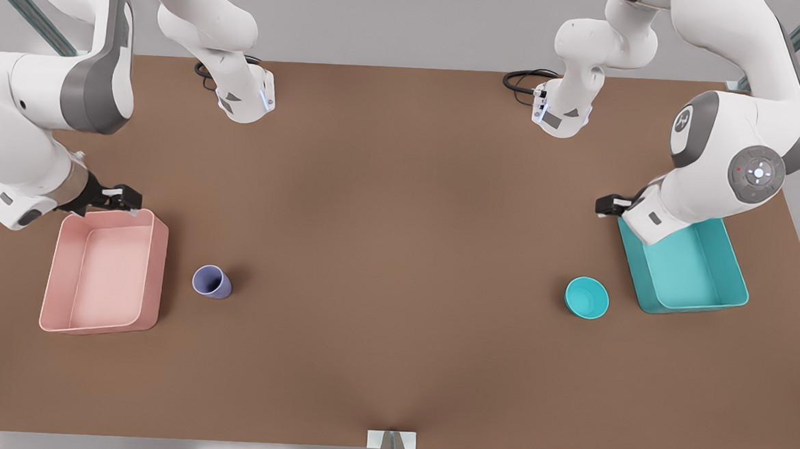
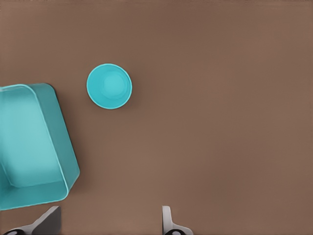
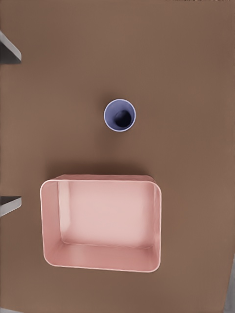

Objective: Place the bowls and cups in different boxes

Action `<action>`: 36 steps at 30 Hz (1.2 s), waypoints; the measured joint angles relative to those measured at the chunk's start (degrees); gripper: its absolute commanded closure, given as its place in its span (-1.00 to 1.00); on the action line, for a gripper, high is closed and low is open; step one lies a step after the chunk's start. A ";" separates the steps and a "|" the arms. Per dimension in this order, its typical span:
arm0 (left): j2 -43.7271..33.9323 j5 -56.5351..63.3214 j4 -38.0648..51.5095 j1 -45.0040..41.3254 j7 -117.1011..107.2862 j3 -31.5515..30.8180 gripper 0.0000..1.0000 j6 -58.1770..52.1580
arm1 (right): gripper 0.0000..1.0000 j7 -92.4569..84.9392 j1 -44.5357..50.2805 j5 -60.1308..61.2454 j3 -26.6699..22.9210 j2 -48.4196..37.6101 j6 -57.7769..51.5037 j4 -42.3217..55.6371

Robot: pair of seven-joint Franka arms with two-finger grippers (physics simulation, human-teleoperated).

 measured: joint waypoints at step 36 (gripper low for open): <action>26.67 10.65 -16.85 -2.01 -3.93 2.50 0.57 50.45 | 0.44 -0.58 -3.07 0.99 0.57 23.59 43.60 -22.96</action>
